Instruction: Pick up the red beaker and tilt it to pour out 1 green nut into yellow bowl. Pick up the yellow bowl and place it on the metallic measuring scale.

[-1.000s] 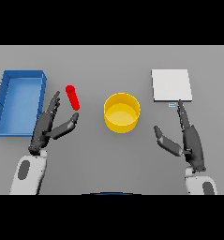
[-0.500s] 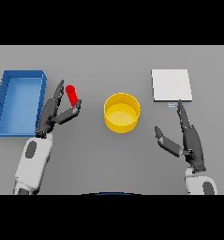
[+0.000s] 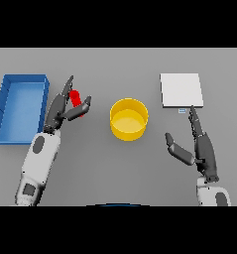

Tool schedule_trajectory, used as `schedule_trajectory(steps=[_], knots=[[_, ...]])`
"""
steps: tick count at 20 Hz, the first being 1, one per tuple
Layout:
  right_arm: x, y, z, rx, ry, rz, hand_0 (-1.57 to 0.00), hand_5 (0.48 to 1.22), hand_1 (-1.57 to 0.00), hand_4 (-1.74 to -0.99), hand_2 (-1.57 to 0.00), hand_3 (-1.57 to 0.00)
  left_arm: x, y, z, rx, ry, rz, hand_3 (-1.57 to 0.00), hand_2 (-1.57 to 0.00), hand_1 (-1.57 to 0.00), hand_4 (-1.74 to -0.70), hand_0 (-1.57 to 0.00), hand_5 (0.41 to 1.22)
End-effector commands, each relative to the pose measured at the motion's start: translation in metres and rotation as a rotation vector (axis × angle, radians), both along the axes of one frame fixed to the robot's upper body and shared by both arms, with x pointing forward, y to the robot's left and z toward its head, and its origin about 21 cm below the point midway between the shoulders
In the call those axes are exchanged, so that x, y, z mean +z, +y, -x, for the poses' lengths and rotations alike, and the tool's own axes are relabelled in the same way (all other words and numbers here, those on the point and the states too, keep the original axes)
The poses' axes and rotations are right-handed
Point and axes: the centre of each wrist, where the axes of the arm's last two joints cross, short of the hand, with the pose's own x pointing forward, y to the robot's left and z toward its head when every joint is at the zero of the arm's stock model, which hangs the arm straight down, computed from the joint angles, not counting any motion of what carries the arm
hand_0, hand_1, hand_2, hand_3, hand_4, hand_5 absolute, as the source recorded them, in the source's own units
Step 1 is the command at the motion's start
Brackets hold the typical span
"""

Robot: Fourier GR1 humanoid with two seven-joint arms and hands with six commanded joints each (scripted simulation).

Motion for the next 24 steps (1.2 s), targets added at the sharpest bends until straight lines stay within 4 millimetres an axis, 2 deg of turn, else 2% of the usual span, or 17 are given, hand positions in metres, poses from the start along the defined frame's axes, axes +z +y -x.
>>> schedule_trajectory(steps=[1, 6, 7, 8, 9, 10, 11, 13, 14, 15, 18, 21, 24], knots=[[0.001, 0.000, 0.002, 0.005, -0.006, -0.001, 0.00, 0.639, 0.00, -1.268, 0.00, 0.00, 0.001, -0.002, -0.004, -0.006, -0.007, 0.013, 0.00, 0.00, 0.00, -1.30, 0.00, 0.686], [0.000, 0.001, 0.000, -0.005, 0.011, 0.006, 0.00, 0.641, 0.00, -1.261, 0.00, 0.00, -0.013, -0.010, -0.008, -0.007, -0.017, 0.059, 0.00, 0.00, 0.00, -1.35, 0.00, 0.704], [0.000, 0.000, 0.001, -0.001, 0.005, 0.013, 0.00, 0.642, 0.00, -1.259, 0.00, 0.00, -0.013, -0.012, -0.009, 0.005, -0.026, 0.081, -0.03, -0.07, -0.03, -1.38, 0.00, 0.724], [0.003, 0.002, 0.001, 0.001, -0.004, 0.010, 0.00, 0.642, 0.00, -1.260, 0.00, 0.00, -0.011, -0.013, -0.011, 0.015, -0.028, 0.097, -0.12, -0.18, -0.15, -1.41, -0.12, 0.750], [0.003, -0.001, 0.002, -0.004, -0.003, 0.013, 0.00, 0.644, 0.00, -1.258, 0.00, 0.00, -0.010, -0.016, -0.013, 0.027, -0.026, 0.113, -0.29, -0.36, -0.33, -1.45, -0.29, 0.783], [0.001, -0.002, 0.000, -0.014, 0.008, 0.013, 0.00, 0.645, 0.00, -1.257, 0.00, 0.00, -0.013, -0.018, -0.014, 0.050, -0.006, 0.108, -0.55, -0.52, -0.48, -1.45, -0.44, 0.871], [-0.001, 0.000, 0.002, -0.009, 0.010, 0.014, 0.00, 0.644, 0.00, -1.255, 0.00, 0.00, -0.011, -0.015, -0.016, 0.059, -0.006, 0.087, -0.72, -0.73, -0.70, -1.50, -0.66, 0.941], [-0.001, -0.001, 0.000, -0.010, 0.000, 0.015, 0.00, 0.645, 0.00, -1.254, 0.00, 0.00, -0.011, -0.021, -0.018, 0.032, -0.024, 0.063, -0.93, -1.03, -1.01, -1.57, -0.99, 1.042], [-0.002, -0.001, 0.000, -0.012, 0.007, 0.013, 0.00, 0.644, 0.00, -1.252, 0.00, 0.00, -0.011, -0.021, -0.018, 0.014, -0.036, 0.053, -0.97, -1.14, -1.12, -1.60, -1.11, 1.078], [-0.002, -0.005, 0.004, -0.010, 0.003, 0.018, 0.00, 0.643, 0.00, -1.250, 0.00, 0.00, -0.012, -0.021, -0.017, 0.007, -0.043, 0.040, -1.09, -1.23, -1.21, -1.57, -1.20, 1.106], [-0.002, 0.000, 0.004, -0.006, 0.002, 0.008, 0.00, 0.645, 0.00, -1.257, 0.00, 0.00, -0.011, -0.027, -0.017, 0.010, -0.020, 0.039, -1.33, -1.40, -1.39, -1.51, -1.38, 1.162], [0.001, -0.001, 0.000, -0.010, 0.006, -0.009, 0.00, 0.643, 0.00, -1.260, 0.00, 0.00, -0.007, -0.029, -0.019, 0.039, -0.040, 0.076, -1.45, -1.48, -1.48, -1.62, -1.47, 1.140], [0.000, -0.003, 0.004, -0.011, -0.007, 0.012, 0.00, 0.646, 0.00, -1.258, 0.00, 0.00, 0.003, -0.028, -0.019, 0.064, -0.104, 0.130, -1.51, -1.52, -1.52, -1.68, -1.52, 1.122]])
